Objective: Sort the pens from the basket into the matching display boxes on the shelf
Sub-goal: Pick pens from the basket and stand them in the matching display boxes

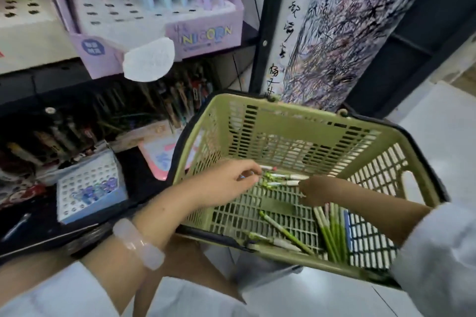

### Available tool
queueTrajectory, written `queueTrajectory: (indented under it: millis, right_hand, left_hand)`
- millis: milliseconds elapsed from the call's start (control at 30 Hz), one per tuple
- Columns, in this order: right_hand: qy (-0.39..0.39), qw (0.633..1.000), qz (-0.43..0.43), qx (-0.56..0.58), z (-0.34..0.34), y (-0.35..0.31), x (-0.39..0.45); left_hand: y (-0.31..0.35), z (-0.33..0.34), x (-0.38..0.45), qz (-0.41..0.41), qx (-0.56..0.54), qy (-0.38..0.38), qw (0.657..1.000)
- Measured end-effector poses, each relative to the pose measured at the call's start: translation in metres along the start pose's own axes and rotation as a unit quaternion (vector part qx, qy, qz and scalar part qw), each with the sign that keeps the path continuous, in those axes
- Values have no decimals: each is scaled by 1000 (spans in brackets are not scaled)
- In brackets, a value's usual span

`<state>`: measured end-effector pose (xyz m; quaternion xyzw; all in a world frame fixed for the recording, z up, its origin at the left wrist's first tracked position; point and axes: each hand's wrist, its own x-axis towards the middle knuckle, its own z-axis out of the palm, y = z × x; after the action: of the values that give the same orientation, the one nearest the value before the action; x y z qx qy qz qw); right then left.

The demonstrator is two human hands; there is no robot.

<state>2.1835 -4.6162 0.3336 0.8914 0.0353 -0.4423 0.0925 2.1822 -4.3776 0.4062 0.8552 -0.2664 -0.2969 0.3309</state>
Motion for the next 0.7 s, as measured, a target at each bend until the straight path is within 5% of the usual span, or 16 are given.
queueTrajectory:
  millis: [133, 267, 400, 567, 700]
  right_hand:
    - [-49, 989, 81, 111, 36, 24, 0]
    - [-50, 988, 50, 135, 72, 22, 13]
    - [13, 982, 61, 176, 96, 4, 31]
    - [17, 995, 11, 94, 107, -23, 27]
    - [127, 988, -54, 62, 115, -26, 24]
  left_hand:
    - [-12, 14, 6, -28, 11, -59, 998]
    - [-22, 22, 8, -41, -20, -70, 997]
    - [-24, 24, 10, -43, -45, -63, 996]
    - [-23, 26, 8, -50, -59, -60, 995]
    - [-22, 25, 8, -55, -68, -52, 995]
